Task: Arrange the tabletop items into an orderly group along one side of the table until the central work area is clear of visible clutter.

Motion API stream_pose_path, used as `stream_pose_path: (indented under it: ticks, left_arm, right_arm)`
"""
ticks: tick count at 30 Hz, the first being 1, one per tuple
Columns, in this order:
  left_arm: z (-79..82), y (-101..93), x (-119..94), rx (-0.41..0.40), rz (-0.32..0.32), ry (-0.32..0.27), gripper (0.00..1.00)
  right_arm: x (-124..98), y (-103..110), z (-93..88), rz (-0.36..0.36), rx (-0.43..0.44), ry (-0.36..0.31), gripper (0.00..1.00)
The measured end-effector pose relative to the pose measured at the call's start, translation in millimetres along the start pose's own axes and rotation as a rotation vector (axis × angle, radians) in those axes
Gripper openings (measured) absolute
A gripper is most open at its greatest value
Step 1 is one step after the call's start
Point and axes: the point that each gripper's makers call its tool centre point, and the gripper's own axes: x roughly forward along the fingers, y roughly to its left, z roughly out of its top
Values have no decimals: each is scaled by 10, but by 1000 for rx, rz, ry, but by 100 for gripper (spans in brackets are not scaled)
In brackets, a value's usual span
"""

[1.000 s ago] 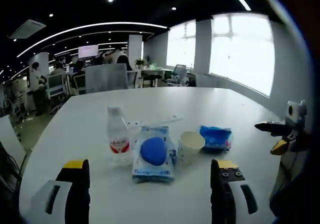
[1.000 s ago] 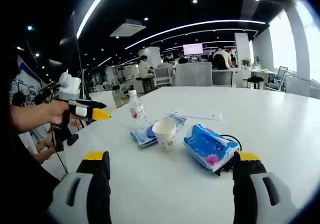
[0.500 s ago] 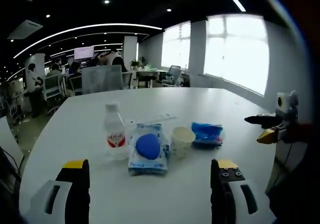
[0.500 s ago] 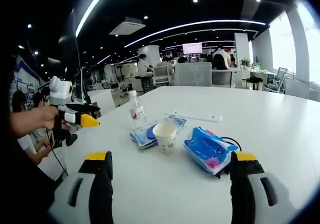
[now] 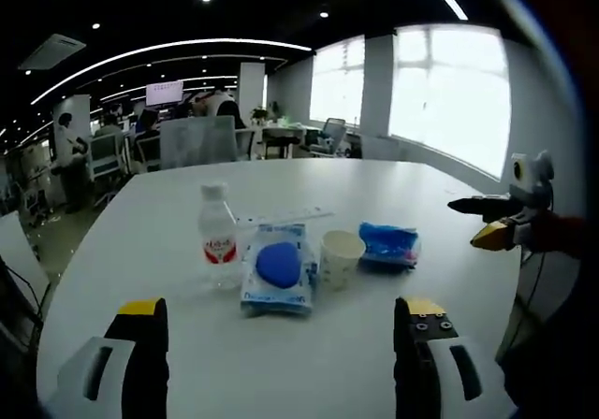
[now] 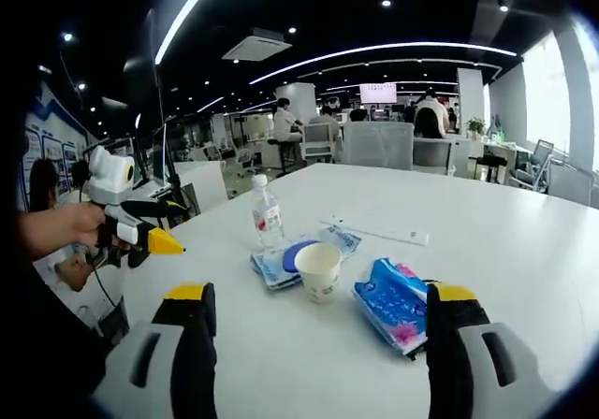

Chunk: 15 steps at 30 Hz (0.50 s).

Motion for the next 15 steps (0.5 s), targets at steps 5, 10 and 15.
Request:
stream_pose_path:
  ticks: [5, 10, 15]
  left_arm:
    - [58, -83, -38, 9, -11, -14, 99]
    - [100, -142, -73, 12, -26, -30, 99]
    - [80, -170, -98, 12, -42, -37, 99]
  right_arm:
    - [154, 20, 66, 19, -20, -5, 83]
    - [336, 63, 111, 47, -33, -2, 79]
    - [544, 87, 100, 73, -37, 19, 74]
